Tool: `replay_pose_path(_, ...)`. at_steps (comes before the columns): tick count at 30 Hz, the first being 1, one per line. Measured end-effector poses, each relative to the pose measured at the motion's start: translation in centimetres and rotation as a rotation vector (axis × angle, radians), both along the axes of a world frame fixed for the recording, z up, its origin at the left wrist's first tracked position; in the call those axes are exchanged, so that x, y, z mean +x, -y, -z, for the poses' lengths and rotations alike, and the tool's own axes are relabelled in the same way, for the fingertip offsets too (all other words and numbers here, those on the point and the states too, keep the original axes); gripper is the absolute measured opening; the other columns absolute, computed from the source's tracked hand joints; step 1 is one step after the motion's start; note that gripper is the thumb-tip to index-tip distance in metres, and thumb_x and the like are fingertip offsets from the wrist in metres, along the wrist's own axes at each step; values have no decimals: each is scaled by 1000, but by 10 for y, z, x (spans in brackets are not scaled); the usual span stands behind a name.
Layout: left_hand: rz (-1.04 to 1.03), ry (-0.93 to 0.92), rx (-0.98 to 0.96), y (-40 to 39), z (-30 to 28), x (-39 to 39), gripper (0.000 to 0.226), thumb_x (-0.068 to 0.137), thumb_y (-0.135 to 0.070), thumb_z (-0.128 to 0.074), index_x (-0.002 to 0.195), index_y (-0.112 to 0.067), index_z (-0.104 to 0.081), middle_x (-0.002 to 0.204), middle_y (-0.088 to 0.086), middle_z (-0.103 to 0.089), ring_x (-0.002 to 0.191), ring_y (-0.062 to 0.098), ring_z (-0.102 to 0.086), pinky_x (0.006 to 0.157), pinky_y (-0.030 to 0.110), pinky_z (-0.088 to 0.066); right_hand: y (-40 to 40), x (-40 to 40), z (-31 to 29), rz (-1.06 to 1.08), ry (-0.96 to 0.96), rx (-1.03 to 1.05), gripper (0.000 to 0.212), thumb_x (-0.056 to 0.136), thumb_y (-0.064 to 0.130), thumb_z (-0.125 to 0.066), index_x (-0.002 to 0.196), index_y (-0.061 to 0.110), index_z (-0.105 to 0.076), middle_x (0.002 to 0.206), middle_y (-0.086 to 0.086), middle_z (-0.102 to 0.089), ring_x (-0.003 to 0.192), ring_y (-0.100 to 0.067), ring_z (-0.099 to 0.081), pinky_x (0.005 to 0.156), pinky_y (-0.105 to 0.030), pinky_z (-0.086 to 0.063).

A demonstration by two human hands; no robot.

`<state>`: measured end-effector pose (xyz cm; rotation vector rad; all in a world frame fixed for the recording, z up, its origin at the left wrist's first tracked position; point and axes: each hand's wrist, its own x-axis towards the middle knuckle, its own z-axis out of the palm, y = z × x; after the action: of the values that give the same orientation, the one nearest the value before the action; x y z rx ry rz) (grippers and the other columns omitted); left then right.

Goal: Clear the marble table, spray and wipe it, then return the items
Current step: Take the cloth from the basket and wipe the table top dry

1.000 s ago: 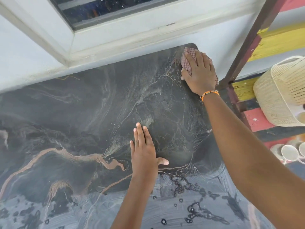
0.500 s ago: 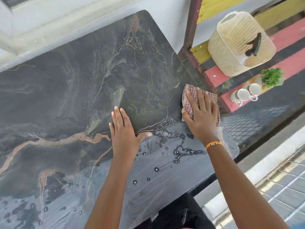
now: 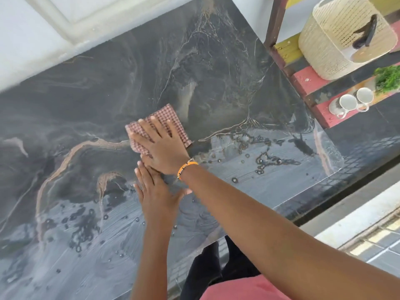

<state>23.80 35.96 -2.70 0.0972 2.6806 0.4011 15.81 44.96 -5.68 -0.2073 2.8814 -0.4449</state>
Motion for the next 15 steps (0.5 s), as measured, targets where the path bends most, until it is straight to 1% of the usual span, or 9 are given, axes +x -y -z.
replay_pose_path(1, -24, -2, -14, 11, -1, 7, 119, 68, -57, -65, 147, 0, 3, 157, 17, 7, 145, 30, 8, 117, 44, -1, 14, 9, 1, -76, -3, 7, 61, 88, 46, -45, 146, 36, -26, 159, 2, -14, 147, -25, -9, 116, -50, -4)
replay_pose_path(2, -37, 17, -42, 21, -3, 15, 121, 67, -70, -54, 147, 0, 4, 157, 18, 7, 145, 30, 8, 117, 43, -2, 20, 19, 2, -127, -11, 14, 60, 89, 46, -45, 146, 37, -26, 160, 3, -14, 147, -24, -8, 116, -49, -4)
replay_pose_path(3, -41, 44, -74, 31, -5, 23, 130, 58, -85, -37, 146, 1, 5, 157, 18, 9, 145, 30, 9, 117, 43, -2, 21, 27, 4, -155, -24, 14, 58, 91, 45, -43, 146, 37, -27, 160, 3, -14, 147, -23, -8, 116, -48, -3)
replay_pose_path(4, -30, 71, -98, 40, -6, 30, 139, 49, -93, -22, 146, 2, 7, 156, 18, 10, 145, 30, 10, 117, 44, -1, 17, 35, 4, -165, -38, 6, 57, 91, 44, -43, 146, 37, -27, 160, 4, -14, 147, -23, -8, 116, -47, -3)
replay_pose_path(5, -30, 88, -108, 48, -6, 35, 141, 47, -93, -20, 145, 3, 8, 156, 19, 12, 145, 30, 10, 117, 44, -1, 9, 41, 5, -163, -50, -3, 57, 92, 44, -42, 146, 37, -27, 159, 4, -14, 147, -22, -8, 115, -46, -3)
replay_pose_path(8, -45, 102, -118, 68, -4, 45, 126, 62, -73, -48, 145, 2, 9, 156, 17, 14, 145, 29, 13, 117, 48, -1, -31, 51, 4, -93, -55, -10, 59, 91, 44, -44, 146, 38, -25, 159, 6, -15, 147, -22, -10, 115, -44, -3)
replay_pose_path(9, -40, 104, -116, 72, -3, 46, 124, 65, -69, -54, 146, 1, 10, 156, 16, 15, 145, 29, 14, 116, 48, -1, -48, 53, 5, -37, -56, 0, 58, 92, 44, -43, 147, 39, -23, 159, 6, -14, 147, -22, -9, 115, -44, -3)
replay_pose_path(13, -28, 112, -94, 79, 1, 46, 122, 69, -67, -55, 145, -2, 13, 156, 13, 20, 144, 27, 17, 116, 48, -2, -116, 66, 5, 253, -20, 27, 56, 95, 45, -39, 147, 42, -18, 160, 6, -7, 148, -21, -4, 117, -47, 0)
replay_pose_path(15, -28, 102, -78, 79, 2, 47, 121, 70, -66, -55, 145, -2, 14, 155, 13, 21, 144, 27, 17, 116, 48, -2, -141, 81, 5, 395, -6, 42, 56, 96, 44, -40, 147, 42, -17, 160, 7, -7, 148, -21, -3, 117, -48, -1)
